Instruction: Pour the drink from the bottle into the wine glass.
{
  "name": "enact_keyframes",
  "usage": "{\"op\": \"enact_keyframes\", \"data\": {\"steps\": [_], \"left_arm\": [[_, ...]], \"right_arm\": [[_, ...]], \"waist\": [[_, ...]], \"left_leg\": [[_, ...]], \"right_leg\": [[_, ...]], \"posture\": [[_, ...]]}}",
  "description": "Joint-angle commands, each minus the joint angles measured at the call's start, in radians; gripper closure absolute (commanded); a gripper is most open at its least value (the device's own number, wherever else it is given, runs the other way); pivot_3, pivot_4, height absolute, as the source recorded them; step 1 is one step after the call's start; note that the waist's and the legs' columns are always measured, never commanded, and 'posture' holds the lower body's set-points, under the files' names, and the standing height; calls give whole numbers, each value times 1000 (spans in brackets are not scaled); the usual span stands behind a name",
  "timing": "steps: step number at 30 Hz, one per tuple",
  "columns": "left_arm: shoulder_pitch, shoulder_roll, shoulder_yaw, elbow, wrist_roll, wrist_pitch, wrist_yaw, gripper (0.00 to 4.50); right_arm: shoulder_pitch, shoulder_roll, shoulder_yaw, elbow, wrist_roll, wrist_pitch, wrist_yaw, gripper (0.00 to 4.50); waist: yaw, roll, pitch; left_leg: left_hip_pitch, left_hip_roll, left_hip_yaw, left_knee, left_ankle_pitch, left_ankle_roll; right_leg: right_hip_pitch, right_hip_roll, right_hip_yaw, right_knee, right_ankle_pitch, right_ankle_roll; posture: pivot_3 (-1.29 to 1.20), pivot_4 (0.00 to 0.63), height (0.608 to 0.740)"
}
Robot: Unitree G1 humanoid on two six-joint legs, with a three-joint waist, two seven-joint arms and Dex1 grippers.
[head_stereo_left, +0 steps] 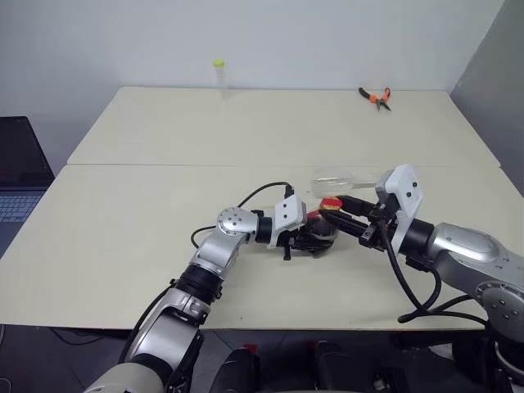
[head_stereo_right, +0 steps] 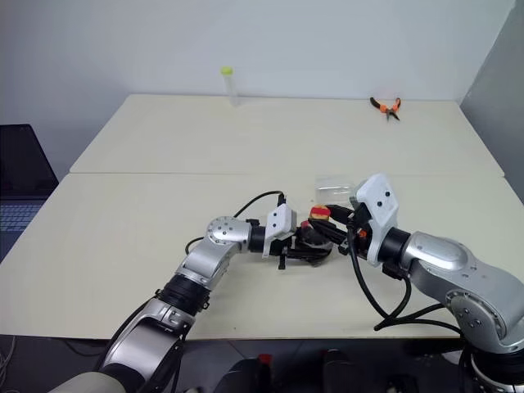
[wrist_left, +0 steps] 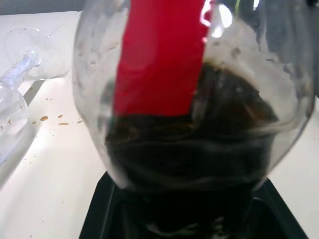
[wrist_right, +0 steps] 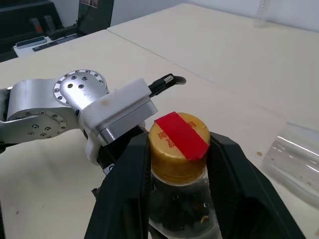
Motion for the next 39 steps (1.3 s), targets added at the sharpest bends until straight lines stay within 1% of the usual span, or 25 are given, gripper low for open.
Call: {"op": "enact_keyframes", "data": {"steps": [1, 3, 5, 7, 11, 14, 15, 17, 19, 23, 25, 27, 28, 30, 31, 34, 39], "left_arm": [[3, 9, 1, -73, -37, 14, -40, 3235], [13, 19, -5, -101, -46, 32, -63, 3290], [28, 37, -13, -150, -62, 61, -94, 3377], [35, 45, -16, -179, -72, 81, -105, 3450], [40, 48, -14, -195, -74, 98, -99, 3482], [47, 41, -7, -196, -66, 99, -69, 3514], [48, 38, -4, -195, -64, 97, -61, 3521], [49, 33, 1, -190, -60, 95, -45, 3525], [48, 29, 3, -181, -57, 87, -32, 3541], [43, 21, 7, -162, -51, 72, -6, 3553], [35, 17, 8, -143, -46, 63, 3, 3572], [31, 16, 10, -129, -42, 51, 8, 3583], [26, 12, 13, -116, -39, 42, 17, 3583], [13, 0, 17, -92, -36, 30, 33, 3583], [8, -5, 17, -83, -36, 26, 37, 3583], [-2, -13, 14, -63, -30, 10, 39, 3583], [-21, -21, 15, -29, -28, -10, 38, 3584]], "right_arm": [[-56, -119, 9, 113, -106, -134, 247, 3231], [-110, -202, 79, 222, -183, -206, 408, 3231], [-231, -277, 210, 396, -319, -320, 615, 3231], [-320, -290, 293, 499, -395, -401, 735, 3231], [-365, -259, 322, 529, -403, -440, 803, 3231], [-338, -246, 264, 435, -280, -343, 813, 3231], [-323, -233, 235, 405, -253, -317, 781, 3231], [-289, -211, 175, 345, -215, -273, 709, 2522], [-233, -187, 83, 271, -160, -223, 615, 1920], [-63, -134, -117, 92, -45, -118, 411, 594], [38, -92, -198, -9, 4, -80, 297, 558], [88, -53, -229, -79, 24, -61, 196, 558], [117, -4, -231, -130, 35, -53, 104, 558], [168, 107, -191, -218, -17, -48, -84, 558], [182, 160, -168, -243, -32, -48, -156, 558], [189, 243, -109, -267, -114, -56, -275, 558], [210, 285, -20, -261, -200, -79, -322, 558]], "waist": [[0, 0, 0], [-2, 0, 0], [-9, 2, 1], [-11, 2, 2], [-3, 2, 2], [-1, 2, 2], [2, 2, 2], [5, 2, 2], [7, 2, 2], [13, 2, 2], [20, 1, 2], [20, 2, 2], [19, 2, 2], [21, 2, 2], [21, 2, 2], [20, 2, 2], [19, 2, 2]], "left_leg": [[0, 0, 0, 0, 0, 0], [0, 0, 1, 0, 0, 0], [1, 1, 1, 0, 0, 0], [2, 1, 2, -1, 0, 0], [1, 2, 0, 0, 0, 0], [0, 1, 1, 0, 0, 0], [0, 1, 1, 0, 0, 0], [-1, 1, -1, 1, 0, 0], [-1, 1, -1, 1, 0, 0], [-2, 0, -2, 0, 0, 0], [-2, 0, -1, 0, 0, 0], [-2, 0, 0, 1, 0, 0], [-1, 0, 0, 0, 0, 0], [-1, 1, -1, 0, 0, 0], [-1, 1, -2, 0, 0, 0], [0, 1, -1, 0, 0, 0], [-1, 0, 0, 0, 2, -3]], "right_leg": [[0, 0, 0, 0, 0, 0], [0, 0, 0, 0, 0, 0], [0, 1, 0, 0, 0, 0], [0, 1, 1, 0, 0, 0], [0, 1, 0, -1, 0, 0], [0, -1, 0, -1, 0, 0], [0, -1, 0, -1, 0, 0], [-1, -3, 0, -1, 0, 0], [-1, -5, -1, -1, 0, 0], [-1, -5, -1, -1, 0, 0], [-1, -5, -1, -1, 0, 0], [-1, -5, 0, -1, 0, 0], [-1, -5, 0, 0, 0, 0], [0, -4, 0, 0, 0, 0], [0, -3, -1, 1, 0, 0], [-1, -1, 0, 1, 0, 0], [-1, -1, 0, 0, 0, 0]], "posture": [[0, 150, 740], [0, 150, 740], [0, 150, 740], [0, 150, 740], [0, 150, 740], [0, 150, 740], [0, 150, 740], [0, 150, 740], [0, 150, 740], [0, 150, 740], [0, 150, 740], [0, 150, 740], [0, 150, 740], [0, 150, 740], [0, 150, 740], [0, 150, 740], [0, 150, 740]]}}
